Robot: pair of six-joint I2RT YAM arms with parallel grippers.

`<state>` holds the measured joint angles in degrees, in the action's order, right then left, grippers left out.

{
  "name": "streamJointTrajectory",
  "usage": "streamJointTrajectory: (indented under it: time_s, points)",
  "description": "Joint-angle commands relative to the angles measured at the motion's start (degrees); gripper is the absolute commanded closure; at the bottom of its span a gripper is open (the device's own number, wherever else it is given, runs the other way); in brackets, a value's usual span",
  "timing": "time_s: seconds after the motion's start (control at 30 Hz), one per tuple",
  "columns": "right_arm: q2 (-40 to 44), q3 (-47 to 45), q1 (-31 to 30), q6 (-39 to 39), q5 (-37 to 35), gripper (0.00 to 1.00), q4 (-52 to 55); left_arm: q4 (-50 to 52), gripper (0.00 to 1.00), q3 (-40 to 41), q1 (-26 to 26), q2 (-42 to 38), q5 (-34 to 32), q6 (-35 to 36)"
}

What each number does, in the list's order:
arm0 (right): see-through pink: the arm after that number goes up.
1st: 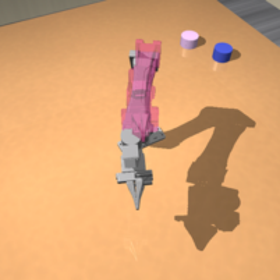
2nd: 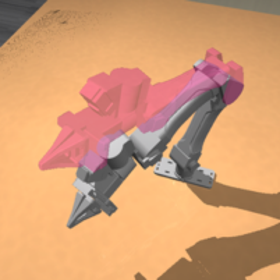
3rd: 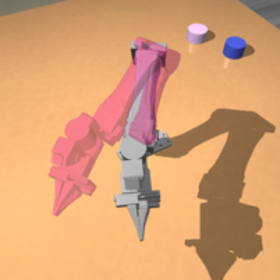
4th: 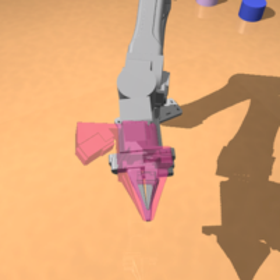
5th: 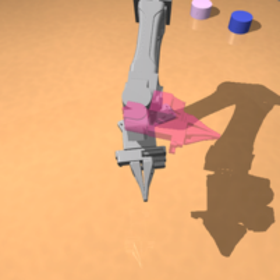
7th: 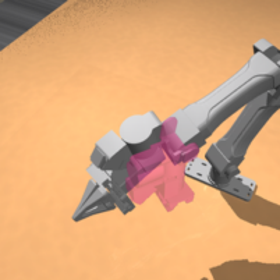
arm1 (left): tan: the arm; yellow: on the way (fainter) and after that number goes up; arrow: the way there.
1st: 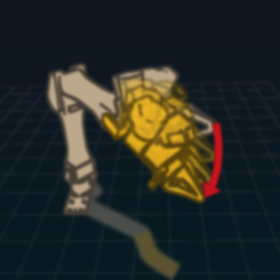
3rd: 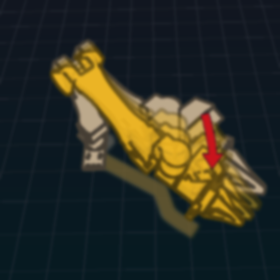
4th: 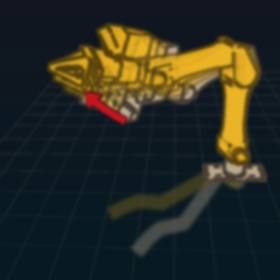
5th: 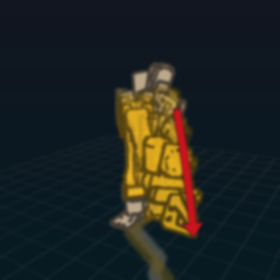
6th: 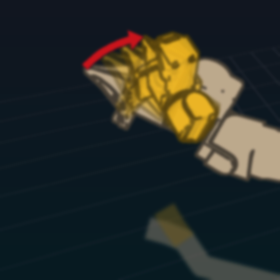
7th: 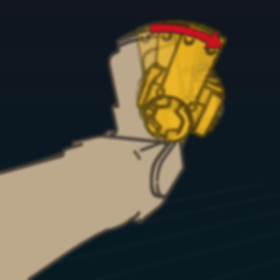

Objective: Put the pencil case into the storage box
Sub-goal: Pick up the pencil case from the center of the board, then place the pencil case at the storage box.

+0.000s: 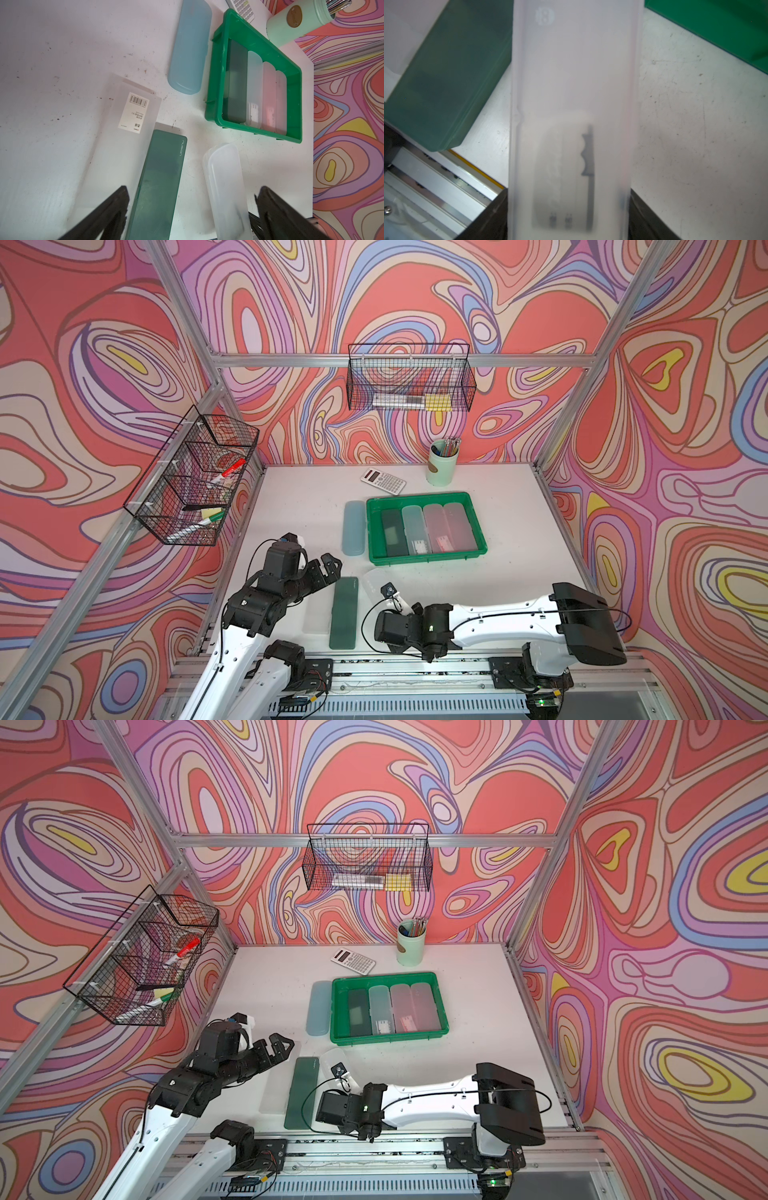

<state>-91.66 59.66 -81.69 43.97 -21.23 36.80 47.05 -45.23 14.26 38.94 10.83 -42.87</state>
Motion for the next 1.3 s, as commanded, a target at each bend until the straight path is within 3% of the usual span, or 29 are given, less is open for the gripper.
streamJointTrajectory:
  time_s: [0.0,0.17,0.33,0.6,0.9,1.27]
  points:
    - [3.9,0.7,-0.4,-2.5,-3.3,0.44,0.1,-1.5,0.01,-4.0,-0.2,1.7,-0.4,1.4]
    - [5.2,6.0,1.7,-2.8,-6.9,0.44,3.8,-5.4,0.01,-9.6,-0.2,8.2,1.2,2.2]
    - [3.7,11.7,9.6,-4.4,-6.0,0.47,4.0,-9.1,0.01,-14.9,-0.2,15.0,0.9,3.2]
    - [-1.3,17.7,26.8,-13.8,5.0,0.48,-1.7,-16.1,0.01,-20.4,-0.2,24.9,5.2,3.2]
    - [-9.1,19.3,41.2,-20.3,13.2,0.51,-5.0,-24.1,0.01,-17.4,-0.2,31.4,9.6,2.0]
    - [-9.6,13.7,52.2,-24.6,13.2,0.52,-7.0,-29.7,0.01,-11.7,0.0,35.1,12.1,1.5]
